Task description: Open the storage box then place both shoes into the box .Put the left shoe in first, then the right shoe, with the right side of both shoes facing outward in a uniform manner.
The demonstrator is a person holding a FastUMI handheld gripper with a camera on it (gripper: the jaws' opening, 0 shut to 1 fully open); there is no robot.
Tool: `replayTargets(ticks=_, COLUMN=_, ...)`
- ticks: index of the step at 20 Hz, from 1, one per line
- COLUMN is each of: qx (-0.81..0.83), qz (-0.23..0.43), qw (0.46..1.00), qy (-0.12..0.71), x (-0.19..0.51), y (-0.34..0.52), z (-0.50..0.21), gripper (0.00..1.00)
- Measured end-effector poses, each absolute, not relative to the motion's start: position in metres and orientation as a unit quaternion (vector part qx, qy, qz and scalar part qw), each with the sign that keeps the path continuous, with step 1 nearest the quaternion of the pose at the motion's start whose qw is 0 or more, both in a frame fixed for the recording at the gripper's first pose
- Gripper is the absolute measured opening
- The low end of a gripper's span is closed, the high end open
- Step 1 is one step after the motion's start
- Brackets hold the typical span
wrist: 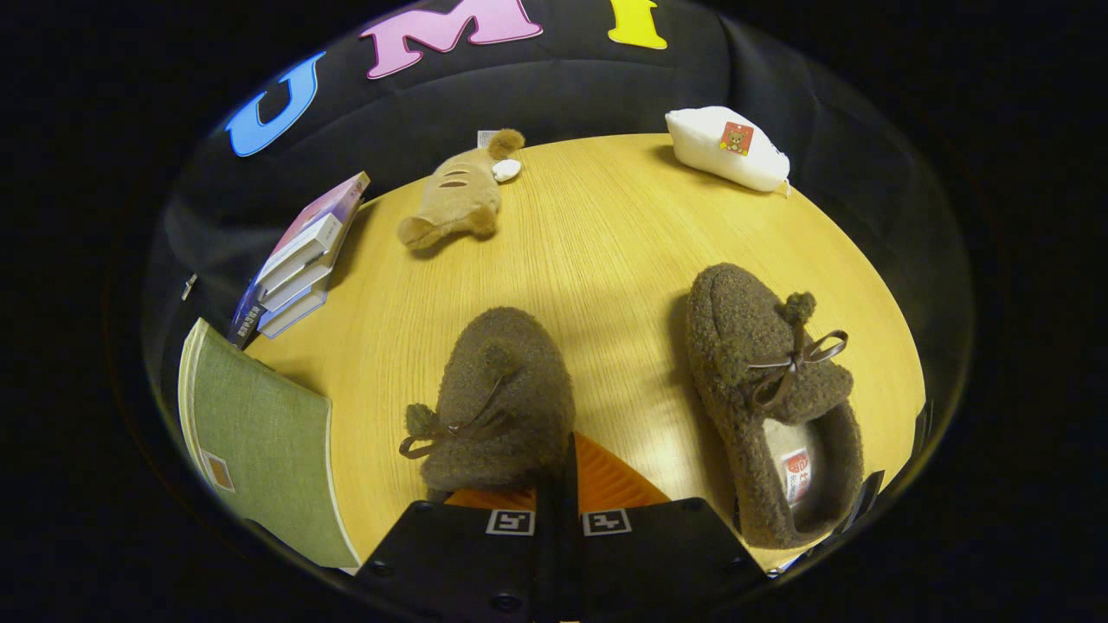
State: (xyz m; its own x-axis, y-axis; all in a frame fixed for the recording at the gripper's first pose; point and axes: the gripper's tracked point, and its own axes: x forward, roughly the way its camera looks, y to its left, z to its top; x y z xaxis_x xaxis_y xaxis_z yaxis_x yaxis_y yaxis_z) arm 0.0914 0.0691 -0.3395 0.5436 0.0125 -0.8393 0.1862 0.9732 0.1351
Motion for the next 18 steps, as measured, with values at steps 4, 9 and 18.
replayTargets(ticks=4, qx=0.124, qz=-0.053, qw=0.884, qy=0.447, x=0.085, y=0.069, z=-0.285, gripper=0.05)
replayTargets(ticks=9, qx=0.129, qz=-0.037, qw=0.903, qy=0.408, x=0.075, y=0.086, z=-0.208, gripper=0.05)
replayTargets(ticks=18, qx=0.174, qz=0.059, qw=0.904, qy=0.385, x=0.053, y=0.208, z=-0.123, gripper=0.05)
